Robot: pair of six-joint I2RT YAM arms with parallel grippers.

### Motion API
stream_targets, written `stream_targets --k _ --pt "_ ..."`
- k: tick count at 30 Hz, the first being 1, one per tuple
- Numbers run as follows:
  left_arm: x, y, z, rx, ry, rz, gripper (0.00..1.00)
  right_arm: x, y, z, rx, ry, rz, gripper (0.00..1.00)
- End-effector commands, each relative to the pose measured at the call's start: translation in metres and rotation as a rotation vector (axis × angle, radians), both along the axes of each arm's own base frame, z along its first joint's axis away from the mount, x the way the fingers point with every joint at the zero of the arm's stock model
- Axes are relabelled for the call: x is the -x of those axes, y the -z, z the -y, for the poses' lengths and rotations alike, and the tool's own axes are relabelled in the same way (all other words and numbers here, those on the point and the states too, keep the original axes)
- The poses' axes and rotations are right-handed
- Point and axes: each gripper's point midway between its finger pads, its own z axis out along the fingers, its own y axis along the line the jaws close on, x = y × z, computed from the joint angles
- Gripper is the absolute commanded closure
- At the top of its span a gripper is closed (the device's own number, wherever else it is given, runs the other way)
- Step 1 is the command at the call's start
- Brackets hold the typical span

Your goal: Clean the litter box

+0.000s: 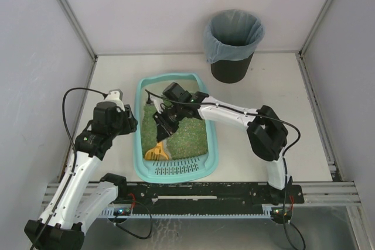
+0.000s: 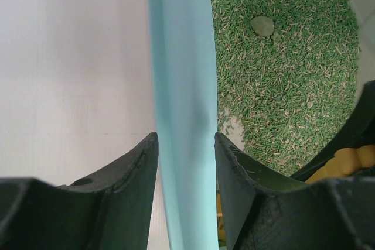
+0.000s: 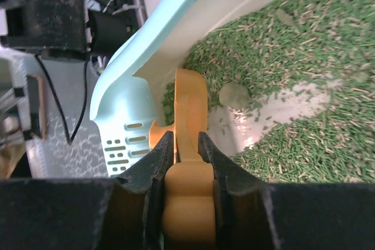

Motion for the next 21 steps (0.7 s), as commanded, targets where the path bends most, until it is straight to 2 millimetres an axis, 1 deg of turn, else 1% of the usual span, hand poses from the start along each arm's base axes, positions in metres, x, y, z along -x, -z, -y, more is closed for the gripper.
stream_targets --k 1,6,9,11,13,14,16,18,21 --pt "-0.004 -0.003 0.0 0.007 -0.002 0.021 0.52 -0.058 -0.043 -0.01 -0.059 0.271 0.324 1.0" --pt "-0.004 -0.003 0.0 0.007 -0.002 0.021 0.52 -0.104 -0.072 0.006 -0.035 0.481 0.544 1.0" --pt "-0.004 -0.003 0.0 0.008 -0.002 0.021 0.52 -0.131 -0.087 0.024 0.002 0.612 0.646 1.0" --pt "-0.004 -0.003 0.0 0.006 -0.003 0.021 0.52 -0.142 -0.1 0.037 0.006 0.678 0.684 1.0" --pt "-0.004 -0.003 0.0 0.007 -0.003 0.021 0.52 -0.147 -0.115 0.048 -0.019 0.718 0.693 1.0" --pt "-0.004 -0.003 -0.001 0.006 -0.005 0.023 0.52 -0.146 -0.125 0.053 -0.043 0.726 0.695 1.0" --pt "-0.004 -0.003 0.0 0.006 -0.004 0.023 0.52 -0.143 -0.136 0.063 -0.064 0.743 0.693 1.0" --pt "-0.004 -0.003 0.0 0.007 -0.002 0.022 0.52 -0.141 -0.144 0.073 -0.075 0.763 0.688 1.0" --pt "-0.004 -0.003 0.0 0.007 0.0 0.021 0.52 -0.144 -0.148 0.089 -0.066 0.811 0.668 1.0"
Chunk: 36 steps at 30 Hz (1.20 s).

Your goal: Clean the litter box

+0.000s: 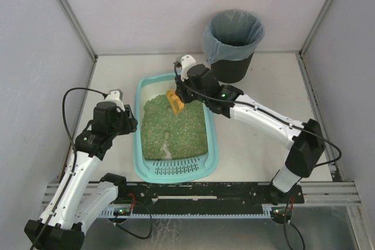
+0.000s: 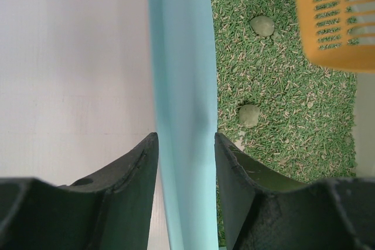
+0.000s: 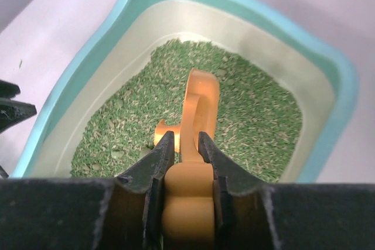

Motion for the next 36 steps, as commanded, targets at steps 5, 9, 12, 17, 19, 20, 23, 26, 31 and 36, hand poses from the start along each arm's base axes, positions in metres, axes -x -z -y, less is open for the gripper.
stream_targets --k 5,9,12,17,19,20,23,26,31,36 --pt "-0.004 -0.003 0.001 0.01 0.004 0.02 0.52 0.007 -0.044 0.021 -0.117 0.0 -0.019 1.0" --pt "-0.004 -0.002 0.002 0.012 0.007 0.019 0.52 0.055 -0.043 -0.003 -0.203 -0.327 -0.164 1.0" --pt "-0.004 -0.002 0.001 0.01 0.007 0.019 0.52 0.099 -0.036 -0.021 -0.241 -0.582 -0.269 1.0" --pt "-0.004 -0.002 0.001 0.01 0.007 0.02 0.52 0.134 -0.004 -0.033 -0.17 -0.816 -0.381 1.0" --pt "-0.004 -0.002 0.001 0.01 0.006 0.019 0.52 0.146 0.012 -0.032 -0.113 -0.871 -0.438 1.0" --pt "-0.004 -0.002 0.002 0.011 0.007 0.017 0.52 0.151 0.02 -0.032 -0.077 -0.901 -0.448 1.0" --pt "-0.004 -0.001 0.002 0.01 0.007 0.016 0.52 0.16 0.036 -0.032 0.006 -0.968 -0.433 1.0" --pt "-0.004 -0.002 0.001 0.009 0.007 0.017 0.52 0.164 0.038 -0.031 -0.004 -1.024 -0.472 1.0" --pt "-0.004 -0.001 0.001 0.009 0.006 0.015 0.52 0.162 0.05 -0.021 0.067 -1.039 -0.556 1.0" --pt "-0.004 -0.001 0.002 0.01 0.009 0.014 0.52 0.146 0.066 -0.002 0.233 -0.927 -0.552 1.0"
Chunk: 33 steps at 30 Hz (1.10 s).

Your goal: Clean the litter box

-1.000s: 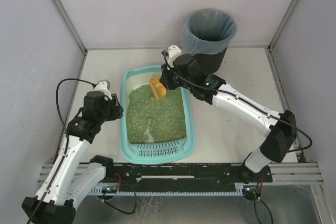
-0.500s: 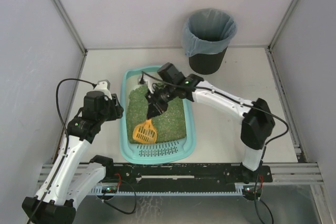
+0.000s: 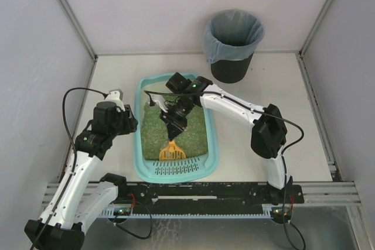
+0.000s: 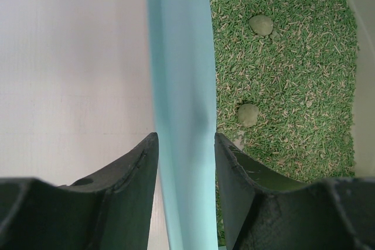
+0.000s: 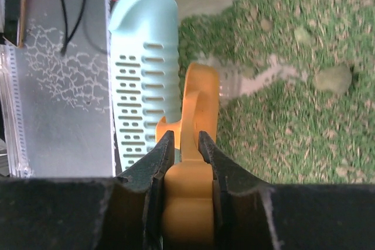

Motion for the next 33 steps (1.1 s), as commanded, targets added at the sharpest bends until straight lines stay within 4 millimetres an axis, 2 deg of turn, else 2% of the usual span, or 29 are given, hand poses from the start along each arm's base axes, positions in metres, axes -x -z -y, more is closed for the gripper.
stream_targets --k 1,7,12,16,20,23,25,28,33 --pt "-0.004 -0.002 0.001 0.006 0.003 0.017 0.52 -0.003 0.005 0.031 0.156 0.035 0.045 1.0" --pt "-0.004 -0.001 0.001 0.004 0.004 0.015 0.53 -0.027 0.01 0.04 0.217 0.132 0.14 1.0" --pt "-0.004 -0.001 0.001 0.004 0.004 0.016 0.53 -0.069 0.006 0.033 0.188 0.273 0.365 1.0" --pt "-0.004 -0.002 0.0 0.004 0.003 0.017 0.53 -0.109 -0.023 0.029 0.108 0.418 0.591 1.0" --pt "-0.004 -0.001 0.001 0.003 0.004 0.015 0.53 -0.141 -0.067 0.036 0.039 0.574 0.772 1.0" --pt "-0.004 -0.001 0.0 0.003 0.002 0.014 0.53 -0.146 -0.103 0.041 -0.044 0.639 0.822 1.0" --pt "-0.004 -0.001 0.001 0.003 0.004 0.014 0.53 -0.14 -0.115 0.043 -0.087 0.641 0.799 1.0" --pt "-0.004 -0.001 0.0 0.003 0.002 0.016 0.53 -0.131 -0.119 0.046 -0.117 0.651 0.735 1.0" --pt "-0.004 -0.001 0.001 0.006 0.007 0.013 0.53 -0.127 -0.11 0.05 -0.099 0.767 0.613 1.0"
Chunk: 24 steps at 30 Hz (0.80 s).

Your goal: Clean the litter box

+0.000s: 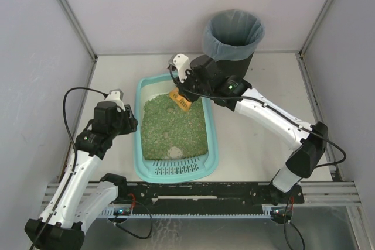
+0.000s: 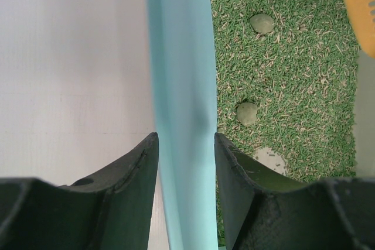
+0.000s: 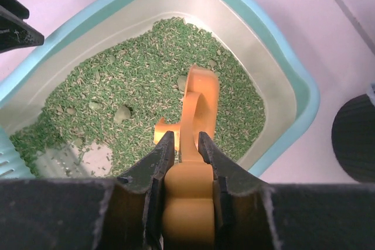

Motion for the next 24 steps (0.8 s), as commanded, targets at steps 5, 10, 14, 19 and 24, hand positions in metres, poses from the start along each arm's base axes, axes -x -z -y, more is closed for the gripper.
stream_targets --k 5,10,14,19,24 --pt "-0.004 -0.001 0.003 0.01 0.015 0.014 0.53 -0.017 0.0 -0.001 -0.18 0.267 -0.139 1.0" --pt "-0.004 0.0 0.004 0.013 0.02 0.011 0.53 -0.011 0.012 -0.013 -0.262 0.281 -0.313 1.0" --pt "-0.004 0.003 0.01 0.025 0.051 -0.004 0.53 -0.001 0.037 -0.009 -0.241 0.386 -0.425 1.0" --pt "-0.005 0.007 0.018 0.04 0.093 -0.025 0.53 0.013 0.071 0.002 -0.242 0.522 -0.493 1.0" --pt "-0.004 0.014 0.025 0.044 0.128 -0.058 0.53 0.023 0.097 0.007 -0.225 0.599 -0.528 1.0"
